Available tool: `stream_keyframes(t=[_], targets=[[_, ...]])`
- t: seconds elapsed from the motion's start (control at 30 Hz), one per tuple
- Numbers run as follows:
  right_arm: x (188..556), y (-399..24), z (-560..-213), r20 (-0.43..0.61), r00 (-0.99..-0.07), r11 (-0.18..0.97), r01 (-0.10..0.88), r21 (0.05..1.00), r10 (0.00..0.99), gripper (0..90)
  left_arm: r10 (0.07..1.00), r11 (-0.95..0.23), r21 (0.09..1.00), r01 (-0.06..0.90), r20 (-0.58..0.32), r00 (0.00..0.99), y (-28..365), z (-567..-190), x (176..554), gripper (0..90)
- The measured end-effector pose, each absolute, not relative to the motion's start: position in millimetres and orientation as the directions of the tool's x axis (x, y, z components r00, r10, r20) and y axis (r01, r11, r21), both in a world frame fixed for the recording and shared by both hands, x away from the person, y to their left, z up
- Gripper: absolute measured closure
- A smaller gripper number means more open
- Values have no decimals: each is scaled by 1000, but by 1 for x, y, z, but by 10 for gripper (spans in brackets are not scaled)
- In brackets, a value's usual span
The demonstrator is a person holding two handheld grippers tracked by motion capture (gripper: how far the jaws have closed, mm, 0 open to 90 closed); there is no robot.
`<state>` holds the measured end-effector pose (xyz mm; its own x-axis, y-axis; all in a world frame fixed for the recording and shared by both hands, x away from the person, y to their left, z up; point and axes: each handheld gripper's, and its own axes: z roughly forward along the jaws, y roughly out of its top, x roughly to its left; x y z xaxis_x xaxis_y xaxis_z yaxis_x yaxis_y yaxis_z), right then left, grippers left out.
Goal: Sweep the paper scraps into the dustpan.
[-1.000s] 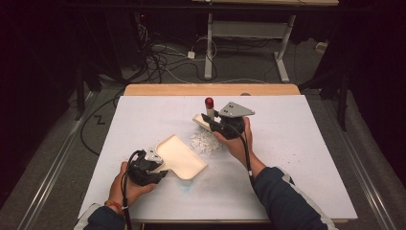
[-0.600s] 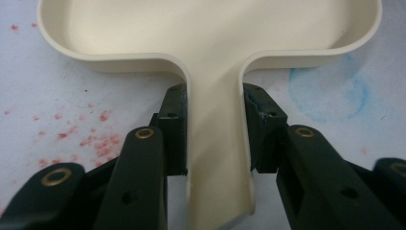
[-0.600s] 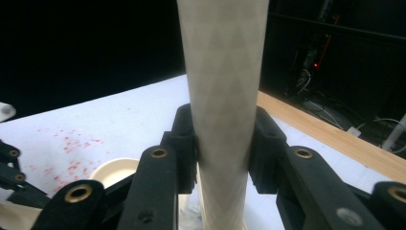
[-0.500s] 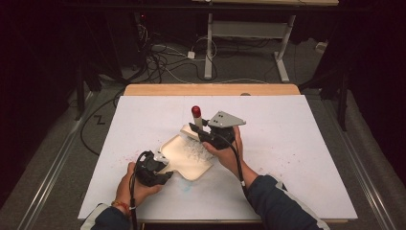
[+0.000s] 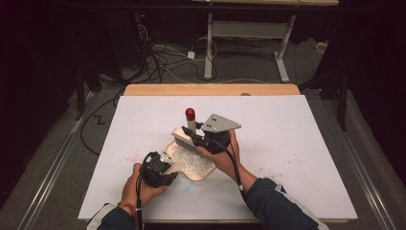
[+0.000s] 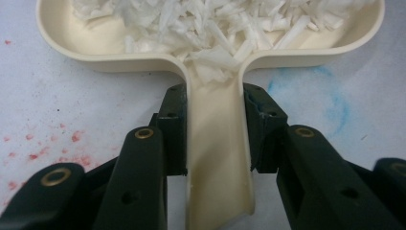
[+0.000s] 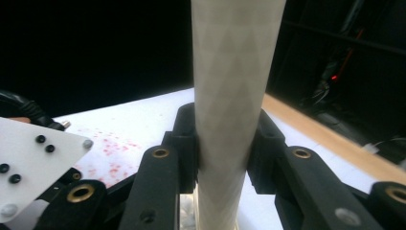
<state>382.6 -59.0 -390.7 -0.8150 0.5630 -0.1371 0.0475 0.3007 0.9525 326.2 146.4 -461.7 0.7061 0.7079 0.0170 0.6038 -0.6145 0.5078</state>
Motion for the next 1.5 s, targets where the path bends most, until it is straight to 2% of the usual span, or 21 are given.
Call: stream_keyframes(t=[0.4, 0.77, 1.1, 1.37, 1.5], targets=[[388, -88, -361, -111, -792, 239, 45, 970, 600, 700, 707, -621, 496, 607, 21, 707, 145, -463, 325, 637], [383, -124, -368, -102, -762, 260, 89, 962, 640, 700, 695, -639, 483, 599, 30, 718, 146, -464, 324, 637], [370, -156, -380, -159, -709, 333, 113, 936, 687, 700, 690, -645, 476, 598, 26, 723, 148, -464, 323, 637], [377, -144, -394, -158, -694, 333, 124, 935, 702, 701, 686, -652, 464, 600, 24, 727, 149, -463, 322, 637], [382, -128, -398, -114, -717, 294, 131, 947, 688, 700, 686, -650, 466, 600, 19, 728, 150, -463, 323, 636]])
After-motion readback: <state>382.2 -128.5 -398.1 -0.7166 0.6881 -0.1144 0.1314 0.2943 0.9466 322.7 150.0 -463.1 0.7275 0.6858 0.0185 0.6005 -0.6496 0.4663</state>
